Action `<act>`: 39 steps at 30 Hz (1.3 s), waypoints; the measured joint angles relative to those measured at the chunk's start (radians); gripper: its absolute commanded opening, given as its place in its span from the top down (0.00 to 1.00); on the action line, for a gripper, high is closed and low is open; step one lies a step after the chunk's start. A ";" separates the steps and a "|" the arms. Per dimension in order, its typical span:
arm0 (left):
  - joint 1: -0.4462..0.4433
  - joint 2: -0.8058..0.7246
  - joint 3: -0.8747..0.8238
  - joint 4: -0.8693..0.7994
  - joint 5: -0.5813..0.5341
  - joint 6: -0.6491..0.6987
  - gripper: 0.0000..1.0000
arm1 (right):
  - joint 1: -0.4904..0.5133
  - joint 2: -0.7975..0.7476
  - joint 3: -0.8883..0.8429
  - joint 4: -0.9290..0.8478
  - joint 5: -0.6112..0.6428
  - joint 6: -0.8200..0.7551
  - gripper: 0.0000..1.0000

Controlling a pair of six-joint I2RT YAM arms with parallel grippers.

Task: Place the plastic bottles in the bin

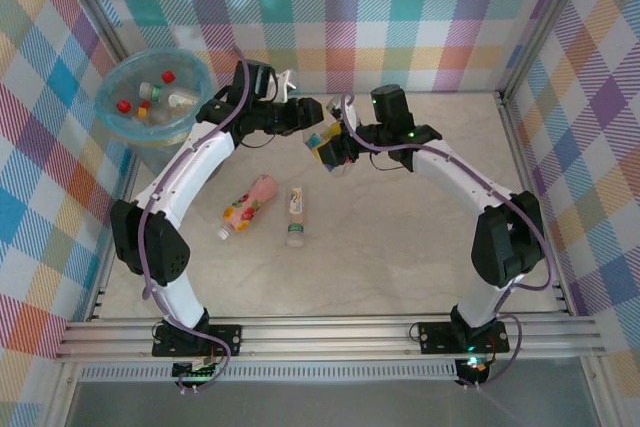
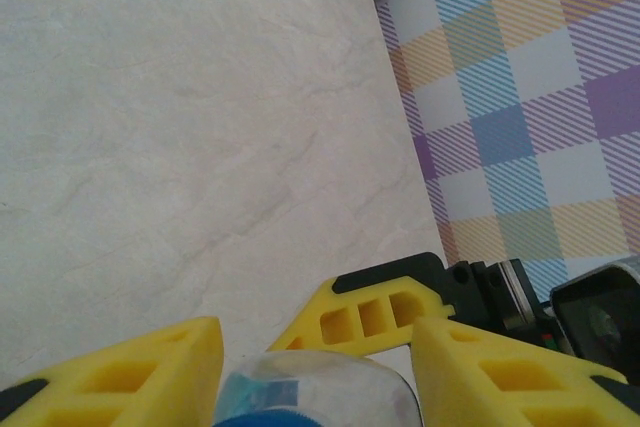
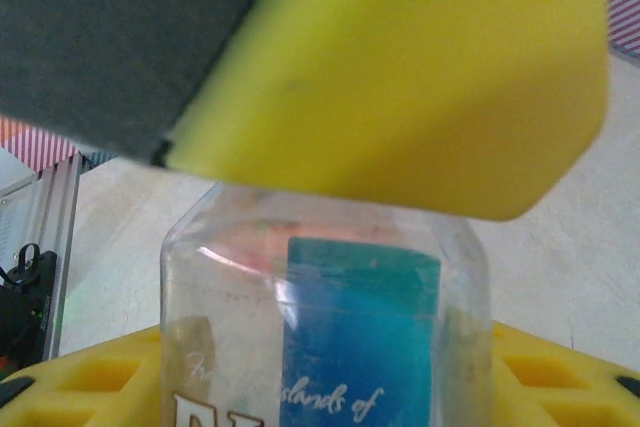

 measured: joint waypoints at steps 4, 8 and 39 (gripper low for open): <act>0.003 -0.001 0.000 0.005 -0.010 -0.013 0.75 | 0.001 -0.004 -0.008 0.020 0.002 0.009 0.43; 0.003 -0.002 -0.001 0.012 -0.015 -0.025 0.84 | 0.002 -0.005 -0.016 0.037 0.011 0.021 0.37; 0.750 -0.235 0.219 -0.145 -0.344 -0.014 1.00 | 0.088 -0.079 0.058 -0.013 0.018 0.154 0.00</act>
